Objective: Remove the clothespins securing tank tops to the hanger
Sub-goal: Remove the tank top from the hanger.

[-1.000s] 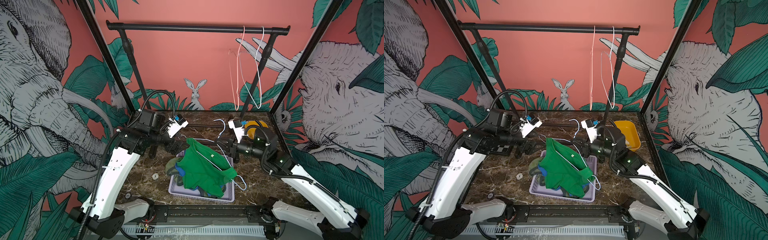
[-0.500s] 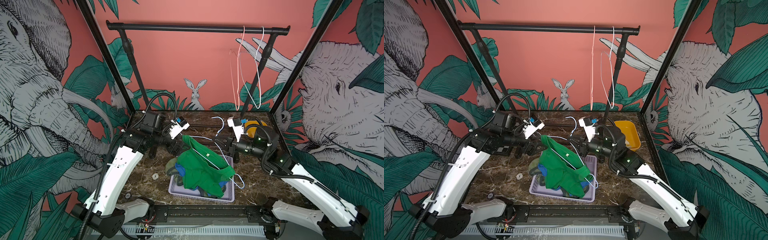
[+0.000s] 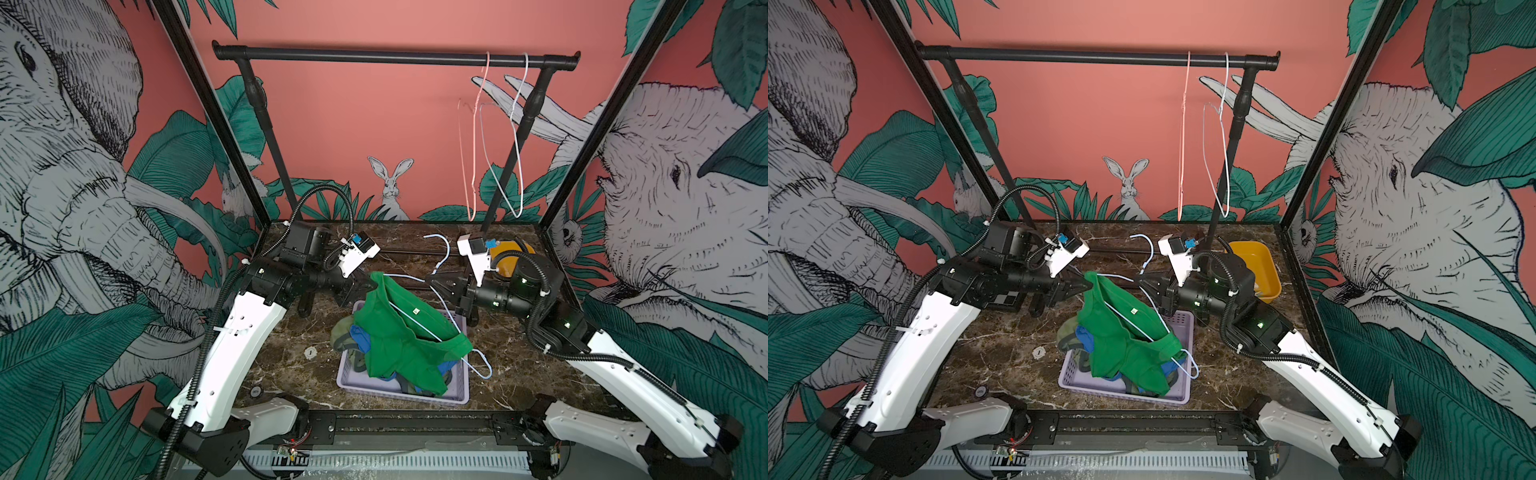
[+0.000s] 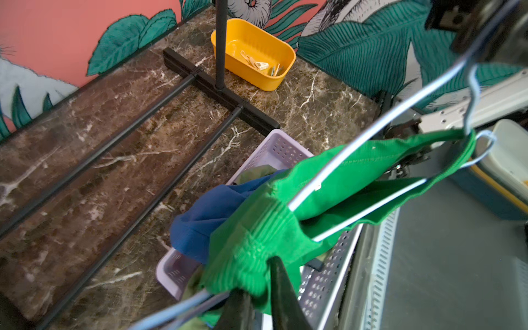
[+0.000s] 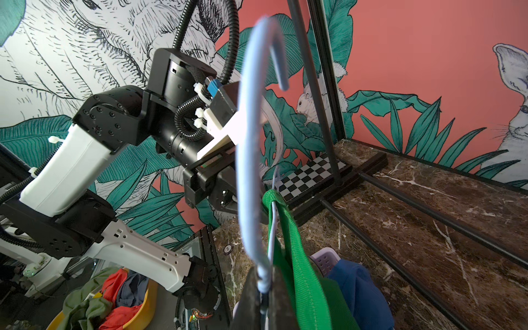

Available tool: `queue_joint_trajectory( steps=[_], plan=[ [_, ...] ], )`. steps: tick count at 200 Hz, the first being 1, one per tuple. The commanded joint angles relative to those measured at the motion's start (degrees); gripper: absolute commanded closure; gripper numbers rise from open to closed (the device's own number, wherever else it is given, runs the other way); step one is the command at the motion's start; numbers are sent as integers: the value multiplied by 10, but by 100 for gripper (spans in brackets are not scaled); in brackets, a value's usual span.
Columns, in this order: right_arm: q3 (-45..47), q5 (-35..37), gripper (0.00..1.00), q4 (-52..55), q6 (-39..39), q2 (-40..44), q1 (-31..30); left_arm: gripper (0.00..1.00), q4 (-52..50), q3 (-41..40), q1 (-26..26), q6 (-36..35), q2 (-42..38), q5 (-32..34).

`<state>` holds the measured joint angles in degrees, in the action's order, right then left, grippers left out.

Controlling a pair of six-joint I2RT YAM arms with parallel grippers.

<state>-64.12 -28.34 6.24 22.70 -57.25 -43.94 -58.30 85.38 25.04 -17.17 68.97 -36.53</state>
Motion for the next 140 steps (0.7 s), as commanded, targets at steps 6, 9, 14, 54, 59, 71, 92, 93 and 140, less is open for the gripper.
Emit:
queue_joint_trajectory(
  steps=[6, 9, 14, 54, 59, 71, 92, 93, 140],
  plan=[
    [5, 3, 100, -21, -17, 19, -4, 100, 5, -3, -3, 7, -11, -11],
    [8, 5, 100, -19, -19, 20, -5, 100, 5, -3, -5, 8, -11, -9],
    [11, 11, 100, -12, -24, 24, -4, 100, 6, -3, -7, 11, -13, -5],
    [31, 47, 100, 51, -56, 65, -4, 100, 8, 7, -39, 21, -29, -8],
    [32, 52, 100, 59, -60, 71, -5, 100, 8, 9, -44, 24, -30, -8],
    [37, 64, 100, 70, -65, 88, -4, 100, 8, 11, -54, 27, -34, -6],
    [44, 85, 100, 82, -71, 119, -4, 100, 11, 11, -67, 35, -38, -7],
    [45, 85, 100, 83, -71, 120, -4, 100, 12, 12, -68, 35, -38, -7],
    [49, 52, 100, 104, -76, 168, -4, 100, 28, 4, -93, 62, -37, -2]
  ],
)
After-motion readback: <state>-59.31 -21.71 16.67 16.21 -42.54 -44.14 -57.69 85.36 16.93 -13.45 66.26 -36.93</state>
